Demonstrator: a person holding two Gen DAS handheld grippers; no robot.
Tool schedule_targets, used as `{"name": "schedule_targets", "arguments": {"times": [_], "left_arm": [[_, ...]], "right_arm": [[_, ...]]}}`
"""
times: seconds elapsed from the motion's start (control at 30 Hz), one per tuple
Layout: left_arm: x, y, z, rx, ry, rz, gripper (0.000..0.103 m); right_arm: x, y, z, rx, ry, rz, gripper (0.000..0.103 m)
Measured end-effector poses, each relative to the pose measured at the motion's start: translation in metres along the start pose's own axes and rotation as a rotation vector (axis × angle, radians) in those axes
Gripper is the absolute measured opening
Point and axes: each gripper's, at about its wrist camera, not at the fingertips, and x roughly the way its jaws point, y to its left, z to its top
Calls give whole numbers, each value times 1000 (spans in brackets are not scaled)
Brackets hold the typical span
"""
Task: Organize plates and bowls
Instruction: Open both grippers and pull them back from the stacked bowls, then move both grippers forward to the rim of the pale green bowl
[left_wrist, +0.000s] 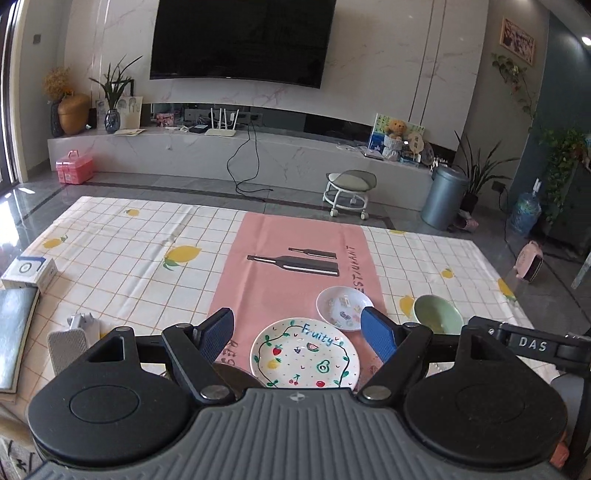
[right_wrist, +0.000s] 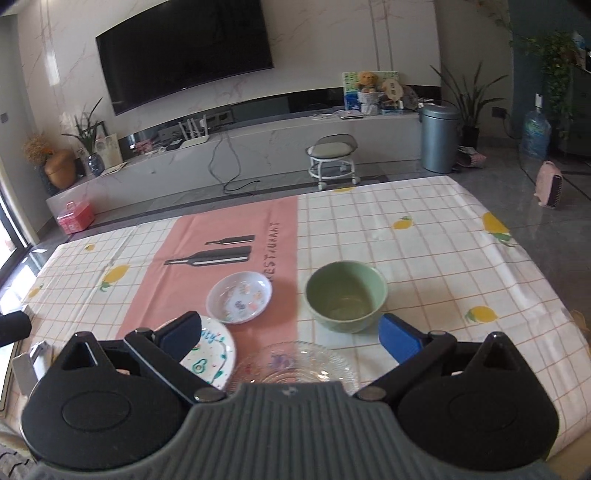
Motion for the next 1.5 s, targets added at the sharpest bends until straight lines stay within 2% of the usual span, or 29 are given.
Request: {"name": "schedule_targets", "arguments": {"times": [0.07,0.17,0.3,0.37,0.47,0.63,0.73,0.8,0.93,1.07,1.17,1.23,1.27,1.3,1.5], "left_arm": [[6,-15,6,43,19,14,92],[17,-34,9,73,36,-16,92],[39,-59,12,114,108,-145,92],[52,-69,14,111,145,-172,92],[72,-80,17,74,221,-171,91],[98,-90,19,27,273,-178,91],[113,-99,18,34,310,-183,90],[124,-105,18,41,340,-160,89],[139,-110,21,28,353,-158,89],[153,-120,23,73,342,-137,89],[168,-129,20,116,366,-131,89],[179,-134,17,120,375,-117,89],[184,-135,14,119,374,-119,87],[187,-136,12,118,371,-132,86],[212,-144,-1,93,413,-159,84]], "right_arm": [[1,-18,3,18,-4,-25,100],[6,-42,9,56,-7,-79,100],[23,-71,17,128,21,-56,100],[34,-82,20,180,12,-85,100],[59,-98,19,274,6,-148,100],[103,-104,14,247,163,-185,94],[113,-106,11,229,202,-163,94],[117,-107,12,234,209,-136,94],[125,-113,14,265,223,-112,94],[135,-121,16,294,242,-107,94],[143,-129,16,325,258,-99,94],[149,-132,17,329,274,-106,91],[153,-132,18,322,286,-115,84],[156,-133,18,316,297,-117,82],[165,-130,21,279,302,-117,81]]}}
